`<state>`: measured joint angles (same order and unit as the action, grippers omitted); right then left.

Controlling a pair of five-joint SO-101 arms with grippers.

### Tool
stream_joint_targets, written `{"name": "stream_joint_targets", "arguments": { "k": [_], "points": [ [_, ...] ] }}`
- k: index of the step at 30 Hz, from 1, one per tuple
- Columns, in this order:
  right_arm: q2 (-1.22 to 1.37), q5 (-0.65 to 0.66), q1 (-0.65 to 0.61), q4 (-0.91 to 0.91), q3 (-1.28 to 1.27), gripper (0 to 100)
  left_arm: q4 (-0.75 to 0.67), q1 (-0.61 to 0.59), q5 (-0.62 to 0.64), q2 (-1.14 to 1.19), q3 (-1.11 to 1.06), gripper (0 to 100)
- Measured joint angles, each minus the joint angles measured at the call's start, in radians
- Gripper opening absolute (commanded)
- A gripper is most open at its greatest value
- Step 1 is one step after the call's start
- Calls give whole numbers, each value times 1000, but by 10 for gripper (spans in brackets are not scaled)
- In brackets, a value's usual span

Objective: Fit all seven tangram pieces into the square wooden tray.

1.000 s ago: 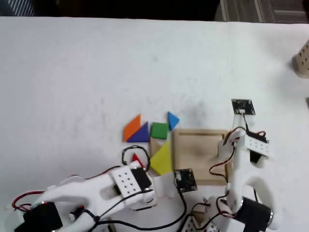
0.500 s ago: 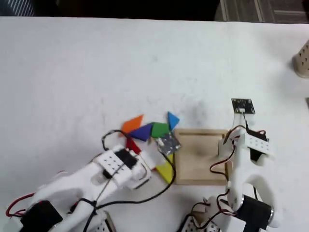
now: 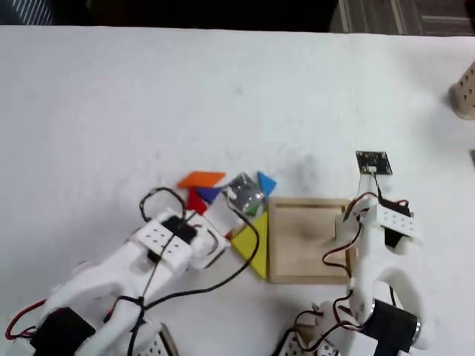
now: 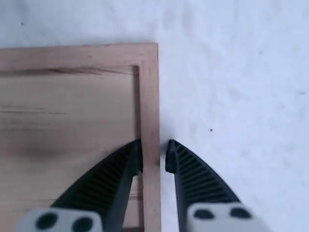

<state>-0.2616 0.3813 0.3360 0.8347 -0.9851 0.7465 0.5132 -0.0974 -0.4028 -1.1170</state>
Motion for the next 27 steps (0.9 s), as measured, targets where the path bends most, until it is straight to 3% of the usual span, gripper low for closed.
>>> {"name": "stream_joint_targets", "arguments": {
  "k": [4,13,21,27],
  "points": [
    [0,0,0,0,0,84,-6,-68,2,2,51,24],
    [0,-9,-14,26,3,83,118,-311,3,2,181,24],
    [2,-138,-61,97,18,83,118,-585,3,2,241,24],
    [6,-288,-169,126,21,84,97,-672,66,2,242,24]
  ]
}}
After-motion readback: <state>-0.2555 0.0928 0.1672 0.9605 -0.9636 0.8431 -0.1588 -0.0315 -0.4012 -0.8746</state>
